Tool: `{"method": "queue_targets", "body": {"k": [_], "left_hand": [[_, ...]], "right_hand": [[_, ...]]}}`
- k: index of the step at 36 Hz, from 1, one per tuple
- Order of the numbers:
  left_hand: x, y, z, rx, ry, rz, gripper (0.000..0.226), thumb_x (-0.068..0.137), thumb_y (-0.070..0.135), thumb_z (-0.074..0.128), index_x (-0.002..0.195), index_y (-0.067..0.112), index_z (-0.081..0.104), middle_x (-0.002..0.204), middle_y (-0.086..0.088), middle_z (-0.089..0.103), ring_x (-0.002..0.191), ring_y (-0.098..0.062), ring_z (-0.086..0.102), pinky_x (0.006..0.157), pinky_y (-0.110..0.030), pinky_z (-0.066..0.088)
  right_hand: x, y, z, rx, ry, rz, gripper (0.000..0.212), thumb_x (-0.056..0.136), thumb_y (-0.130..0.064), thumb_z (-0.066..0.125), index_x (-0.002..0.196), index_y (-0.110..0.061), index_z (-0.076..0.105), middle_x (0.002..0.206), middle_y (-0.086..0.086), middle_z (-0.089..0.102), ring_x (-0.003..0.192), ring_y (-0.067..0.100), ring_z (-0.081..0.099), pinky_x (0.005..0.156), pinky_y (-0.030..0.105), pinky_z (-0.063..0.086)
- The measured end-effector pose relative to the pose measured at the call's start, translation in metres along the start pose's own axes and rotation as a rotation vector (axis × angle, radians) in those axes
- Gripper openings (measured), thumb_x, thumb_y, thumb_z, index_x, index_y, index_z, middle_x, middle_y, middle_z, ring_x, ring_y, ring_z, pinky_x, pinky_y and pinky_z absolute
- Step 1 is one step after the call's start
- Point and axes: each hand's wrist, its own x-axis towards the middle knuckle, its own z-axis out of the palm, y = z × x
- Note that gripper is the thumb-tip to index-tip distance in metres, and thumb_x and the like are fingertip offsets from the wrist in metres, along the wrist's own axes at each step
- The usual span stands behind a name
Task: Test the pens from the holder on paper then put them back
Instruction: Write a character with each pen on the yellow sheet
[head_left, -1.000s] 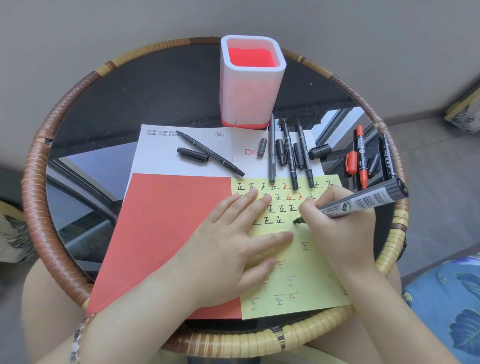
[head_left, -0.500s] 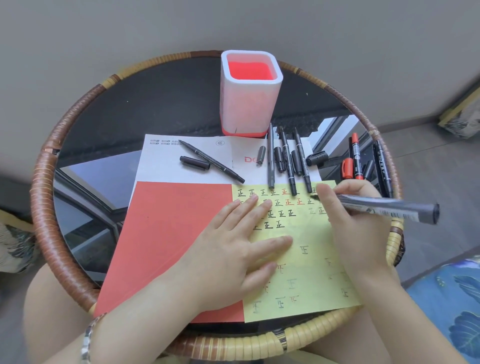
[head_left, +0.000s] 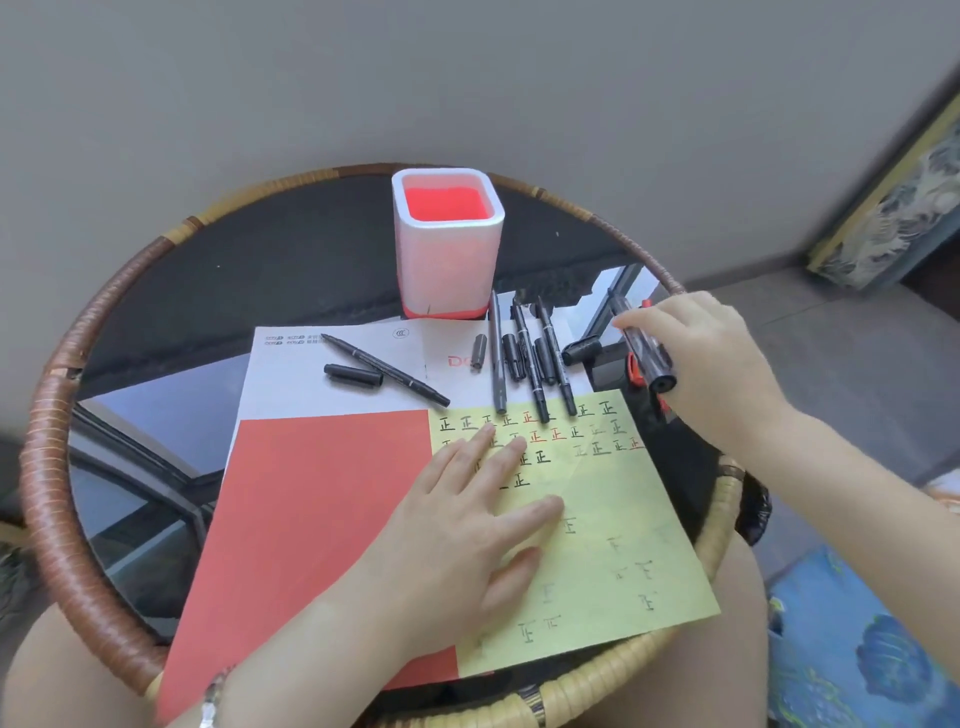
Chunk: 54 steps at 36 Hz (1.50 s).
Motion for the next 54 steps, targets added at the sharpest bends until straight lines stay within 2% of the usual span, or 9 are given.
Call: {"method": "queue_targets", "body": {"k": [6, 9, 15, 19, 32, 37, 42, 49, 54], "left_hand": [[-0.001, -0.003, 0.000, -0.074, 0.023, 0.004, 0.035, 0.085, 0.043, 0.041, 0.116, 0.039, 0.056, 0.136, -0.009, 0.050, 0.130, -0.032, 0.041, 0.108, -0.038, 0.017], [-0.002, -0.003, 0.000, -0.082, 0.017, 0.000, 0.035, 0.085, 0.043, 0.040, 0.116, 0.039, 0.056, 0.136, -0.010, 0.050, 0.130, -0.032, 0.040, 0.107, -0.038, 0.016], [-0.002, -0.002, 0.000, -0.096, 0.010, -0.006, 0.033, 0.086, 0.043, 0.040, 0.116, 0.041, 0.055, 0.137, -0.009, 0.050, 0.131, -0.032, 0.040, 0.107, -0.039, 0.017], [-0.004, -0.003, 0.000, -0.107, 0.013, -0.011, 0.033, 0.086, 0.043, 0.040, 0.114, 0.041, 0.057, 0.135, -0.010, 0.052, 0.128, -0.032, 0.043, 0.106, -0.039, 0.020], [-0.002, -0.002, 0.000, -0.134, 0.001, -0.023, 0.035, 0.085, 0.045, 0.039, 0.116, 0.043, 0.057, 0.137, -0.007, 0.050, 0.130, -0.027, 0.040, 0.109, -0.032, 0.011], [-0.001, -0.002, -0.001, -0.133, 0.002, -0.019, 0.036, 0.084, 0.043, 0.040, 0.114, 0.041, 0.059, 0.134, -0.009, 0.053, 0.127, -0.031, 0.043, 0.107, -0.036, 0.018], [-0.001, -0.001, -0.003, -0.115, 0.006, -0.012, 0.035, 0.084, 0.043, 0.040, 0.112, 0.040, 0.062, 0.132, -0.010, 0.054, 0.126, -0.033, 0.045, 0.106, -0.037, 0.019], [-0.001, -0.001, -0.001, -0.127, -0.007, -0.020, 0.035, 0.085, 0.044, 0.039, 0.113, 0.040, 0.060, 0.134, -0.009, 0.052, 0.128, -0.032, 0.043, 0.107, -0.038, 0.017], [-0.001, -0.001, -0.003, -0.127, -0.012, -0.025, 0.036, 0.086, 0.044, 0.038, 0.114, 0.040, 0.061, 0.134, -0.010, 0.052, 0.128, -0.032, 0.044, 0.107, -0.037, 0.017]], "right_hand": [[0.012, 0.006, 0.027, -0.165, 0.007, -0.045, 0.046, 0.068, 0.016, 0.059, 0.106, -0.008, 0.066, 0.090, 0.015, 0.068, 0.093, 0.038, 0.059, 0.084, 0.047, 0.043], [0.012, 0.009, 0.032, -0.113, -0.008, 0.047, 0.045, 0.079, 0.011, 0.048, 0.113, -0.015, 0.064, 0.102, 0.009, 0.069, 0.105, 0.032, 0.054, 0.093, 0.042, 0.036], [0.011, 0.024, 0.005, 0.110, 0.091, 0.291, 0.027, 0.086, -0.006, 0.049, 0.105, -0.012, 0.067, 0.100, 0.013, 0.069, 0.095, 0.032, 0.057, 0.085, 0.043, 0.045], [0.014, 0.035, -0.005, 0.188, -0.047, 0.479, 0.021, 0.086, -0.018, 0.054, 0.104, -0.017, 0.066, 0.092, 0.004, 0.066, 0.094, 0.027, 0.059, 0.082, 0.035, 0.046], [0.035, 0.015, 0.011, -0.086, -0.298, 0.581, 0.029, 0.082, -0.029, 0.058, 0.106, -0.013, 0.059, 0.097, 0.006, 0.065, 0.078, 0.024, 0.058, 0.059, 0.027, 0.043], [0.037, 0.019, 0.002, 0.306, -0.243, 0.667, 0.016, 0.076, -0.018, 0.061, 0.066, -0.006, 0.060, 0.060, 0.003, 0.046, 0.055, 0.018, 0.042, 0.053, 0.023, 0.034], [0.022, 0.002, -0.031, 0.876, -0.077, 0.723, 0.019, 0.083, -0.020, 0.055, 0.067, -0.012, 0.063, 0.040, -0.010, 0.039, 0.039, 0.008, 0.034, 0.037, 0.011, 0.030], [-0.018, -0.035, -0.038, 1.305, 0.065, 0.710, 0.027, 0.088, -0.006, 0.050, 0.063, -0.012, 0.041, 0.038, -0.008, 0.042, 0.034, 0.006, 0.038, 0.040, 0.015, 0.032], [-0.043, -0.059, -0.020, 1.306, 0.108, 0.657, 0.021, 0.090, -0.013, 0.052, 0.070, -0.007, 0.051, 0.051, 0.005, 0.063, 0.043, 0.017, 0.061, 0.038, 0.020, 0.044]]}}
